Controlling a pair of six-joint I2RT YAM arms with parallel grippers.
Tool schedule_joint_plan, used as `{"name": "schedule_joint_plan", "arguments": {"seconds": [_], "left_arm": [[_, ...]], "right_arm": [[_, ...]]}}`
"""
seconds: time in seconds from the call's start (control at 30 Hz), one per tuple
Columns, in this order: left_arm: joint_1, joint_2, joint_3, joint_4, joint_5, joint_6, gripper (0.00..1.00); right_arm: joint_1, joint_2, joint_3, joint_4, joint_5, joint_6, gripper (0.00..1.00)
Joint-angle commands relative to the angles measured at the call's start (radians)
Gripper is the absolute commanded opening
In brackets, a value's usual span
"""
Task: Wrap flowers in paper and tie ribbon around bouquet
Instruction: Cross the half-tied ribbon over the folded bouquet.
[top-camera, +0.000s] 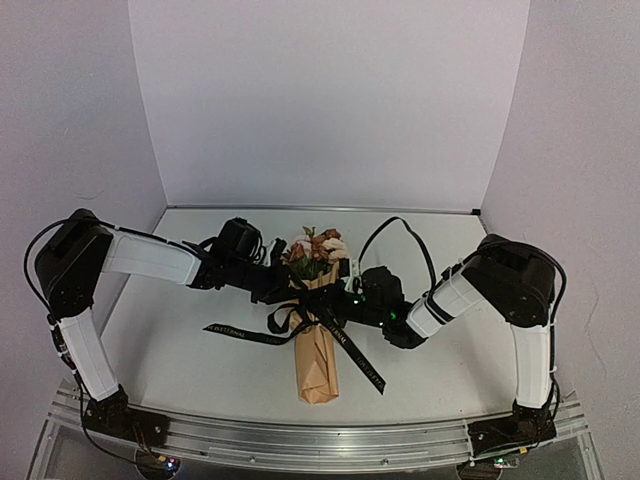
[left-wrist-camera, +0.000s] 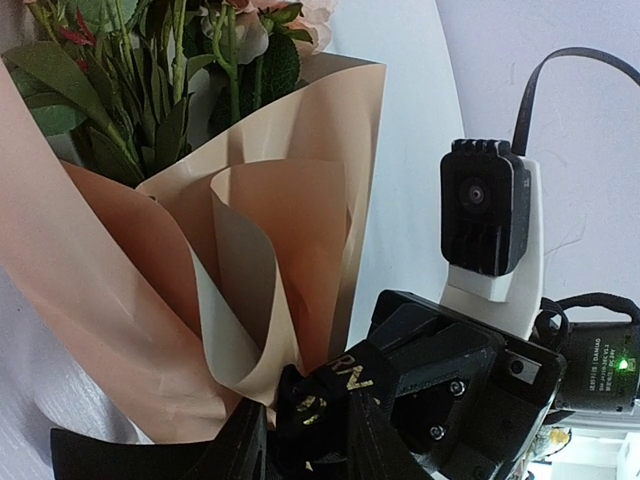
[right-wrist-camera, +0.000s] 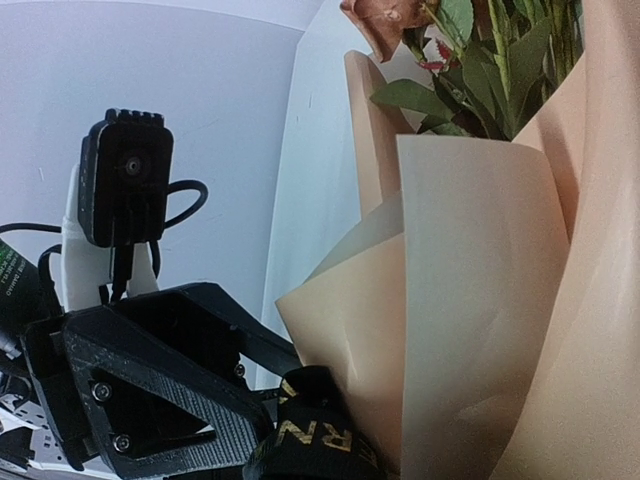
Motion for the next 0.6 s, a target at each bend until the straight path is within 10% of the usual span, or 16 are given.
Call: {"name": "schedule_joint_plan", "arguments": {"seconds": [0.0,0.57], "left_arm": [[-0.013,0.017,0.045,-0.011,0.020,0.022,0.30],[-0.013,0.028,0.059,-0.038,0.005,0.031,0.07]], "right_arm": [[0.000,0.006,0.024,0.042,-0.007,-0.008,0.00],[0.000,-0.041,-0.008,0.024,-0.019,-0.068,0.06]]}}
